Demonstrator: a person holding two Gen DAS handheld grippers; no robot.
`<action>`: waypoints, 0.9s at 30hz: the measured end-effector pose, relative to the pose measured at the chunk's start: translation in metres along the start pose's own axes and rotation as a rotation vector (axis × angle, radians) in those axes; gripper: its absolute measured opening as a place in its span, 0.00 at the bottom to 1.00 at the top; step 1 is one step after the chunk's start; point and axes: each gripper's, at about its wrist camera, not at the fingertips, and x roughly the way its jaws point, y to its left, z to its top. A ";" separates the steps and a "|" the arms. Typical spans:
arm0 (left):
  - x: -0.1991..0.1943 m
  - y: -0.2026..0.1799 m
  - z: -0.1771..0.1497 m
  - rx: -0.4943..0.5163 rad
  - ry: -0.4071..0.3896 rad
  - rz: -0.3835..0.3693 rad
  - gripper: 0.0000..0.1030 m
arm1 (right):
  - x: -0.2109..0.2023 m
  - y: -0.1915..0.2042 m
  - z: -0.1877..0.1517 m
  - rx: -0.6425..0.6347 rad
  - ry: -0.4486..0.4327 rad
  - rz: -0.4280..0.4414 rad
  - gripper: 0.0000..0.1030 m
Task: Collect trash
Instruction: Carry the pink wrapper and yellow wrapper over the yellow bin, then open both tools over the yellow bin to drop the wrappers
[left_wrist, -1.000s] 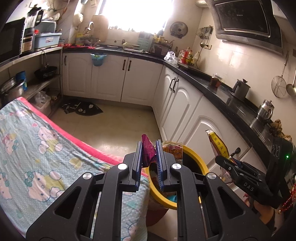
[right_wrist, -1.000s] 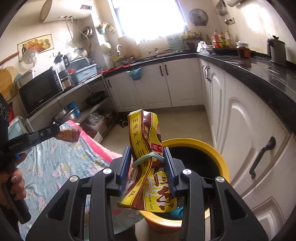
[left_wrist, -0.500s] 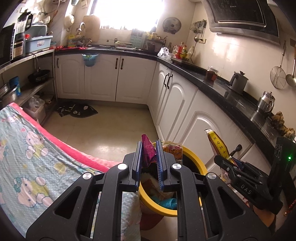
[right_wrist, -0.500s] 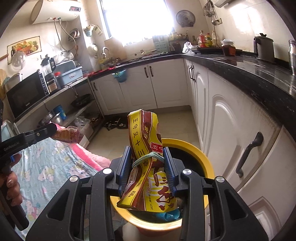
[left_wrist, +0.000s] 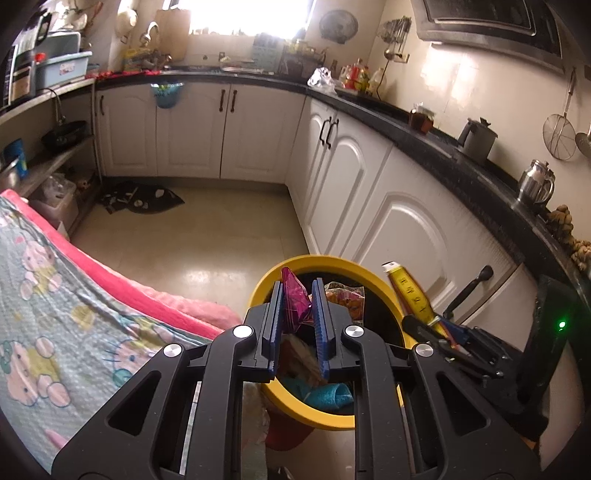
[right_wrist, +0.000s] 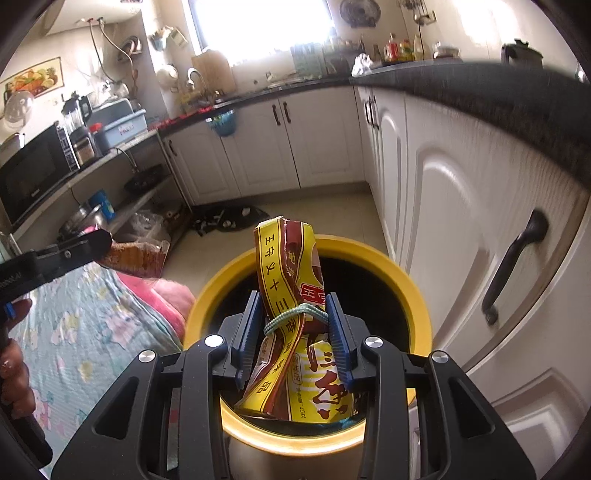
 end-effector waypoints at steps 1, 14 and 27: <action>0.005 0.000 -0.002 -0.004 0.012 -0.002 0.11 | 0.004 -0.001 -0.002 0.002 0.010 -0.001 0.33; 0.049 -0.001 -0.015 -0.027 0.116 -0.022 0.12 | 0.044 -0.011 -0.026 0.030 0.110 -0.020 0.33; 0.075 -0.001 -0.020 -0.044 0.184 -0.037 0.14 | 0.057 -0.017 -0.029 0.036 0.138 -0.037 0.33</action>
